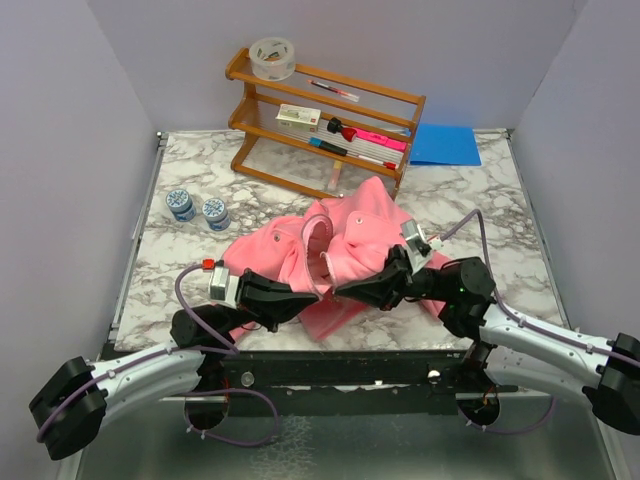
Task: Zip up the jacket
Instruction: Insert the zipper into the jacket.
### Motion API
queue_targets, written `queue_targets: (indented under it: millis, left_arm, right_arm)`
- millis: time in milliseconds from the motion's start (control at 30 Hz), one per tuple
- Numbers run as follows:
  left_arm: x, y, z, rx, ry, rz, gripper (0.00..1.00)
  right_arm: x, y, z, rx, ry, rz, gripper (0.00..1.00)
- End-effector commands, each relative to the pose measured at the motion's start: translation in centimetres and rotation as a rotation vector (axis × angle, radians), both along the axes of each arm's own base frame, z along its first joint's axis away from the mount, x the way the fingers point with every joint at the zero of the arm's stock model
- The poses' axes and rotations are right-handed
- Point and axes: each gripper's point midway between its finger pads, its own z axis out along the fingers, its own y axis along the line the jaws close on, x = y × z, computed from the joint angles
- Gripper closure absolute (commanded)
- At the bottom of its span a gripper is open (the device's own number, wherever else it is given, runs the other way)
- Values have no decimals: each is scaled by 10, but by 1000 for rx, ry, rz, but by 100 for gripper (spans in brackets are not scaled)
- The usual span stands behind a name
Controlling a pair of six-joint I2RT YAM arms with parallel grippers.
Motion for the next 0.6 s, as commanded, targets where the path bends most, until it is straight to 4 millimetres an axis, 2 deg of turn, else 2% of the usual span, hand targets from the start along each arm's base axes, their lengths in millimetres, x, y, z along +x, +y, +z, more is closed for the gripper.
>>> queue_targets:
  millis: [0,567]
  left_arm:
    - [-26,10,27,-70,-154,-63,100]
    - [-17,3,21,-42,-149,-25,100]
  right_arm:
    - [-21,-3,21,37,-98,123,100]
    - [-28,2,27,22,-127,196,100]
